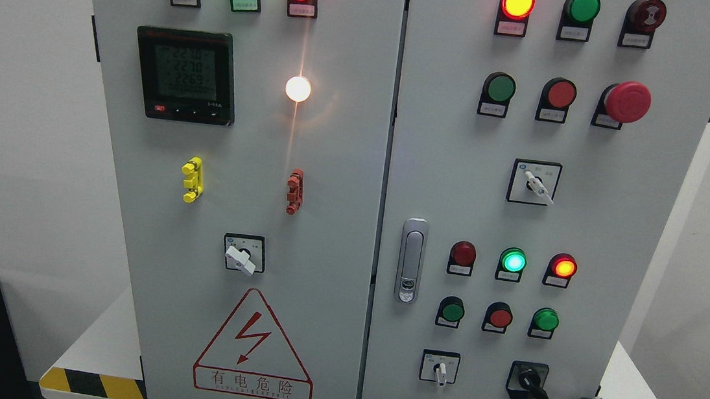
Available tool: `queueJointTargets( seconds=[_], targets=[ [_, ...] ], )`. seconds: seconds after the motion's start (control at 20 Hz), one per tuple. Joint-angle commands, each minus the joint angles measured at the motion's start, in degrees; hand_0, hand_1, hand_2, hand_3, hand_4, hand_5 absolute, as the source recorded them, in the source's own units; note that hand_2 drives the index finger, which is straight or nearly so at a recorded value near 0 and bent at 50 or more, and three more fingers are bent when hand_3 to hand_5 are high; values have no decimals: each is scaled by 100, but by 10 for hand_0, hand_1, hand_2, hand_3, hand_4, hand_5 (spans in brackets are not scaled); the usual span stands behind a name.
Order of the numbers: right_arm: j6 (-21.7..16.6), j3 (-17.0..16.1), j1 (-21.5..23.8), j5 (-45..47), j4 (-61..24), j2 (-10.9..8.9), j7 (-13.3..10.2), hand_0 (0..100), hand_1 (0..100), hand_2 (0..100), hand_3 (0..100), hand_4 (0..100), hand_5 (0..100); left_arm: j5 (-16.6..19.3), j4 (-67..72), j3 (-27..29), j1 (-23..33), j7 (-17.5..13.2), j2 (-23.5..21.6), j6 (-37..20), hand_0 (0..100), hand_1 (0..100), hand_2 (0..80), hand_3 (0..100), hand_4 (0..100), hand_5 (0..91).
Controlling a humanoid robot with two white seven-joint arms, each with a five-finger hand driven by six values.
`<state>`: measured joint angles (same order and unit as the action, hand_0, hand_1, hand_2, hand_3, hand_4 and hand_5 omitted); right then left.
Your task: Flip black knob to close circuit
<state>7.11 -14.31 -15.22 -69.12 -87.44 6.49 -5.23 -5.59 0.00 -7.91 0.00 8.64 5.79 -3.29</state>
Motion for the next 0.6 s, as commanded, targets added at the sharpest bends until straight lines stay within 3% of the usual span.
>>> queueJointTargets(
  seconds=[0.0, 0.55],
  targets=[
    [-8, 245, 45, 4, -1, 1, -31, 0, 0, 880, 1000, 915, 941, -4, -167, 0, 132, -3, 1, 4, 120, 556, 0, 0, 0, 0],
    [-17, 666, 317, -14, -115, 1, -40, 0, 0, 876, 1000, 914, 941, -4, -176, 0, 132, -3, 1, 4, 120, 556, 0, 0, 0, 0]
  ],
)
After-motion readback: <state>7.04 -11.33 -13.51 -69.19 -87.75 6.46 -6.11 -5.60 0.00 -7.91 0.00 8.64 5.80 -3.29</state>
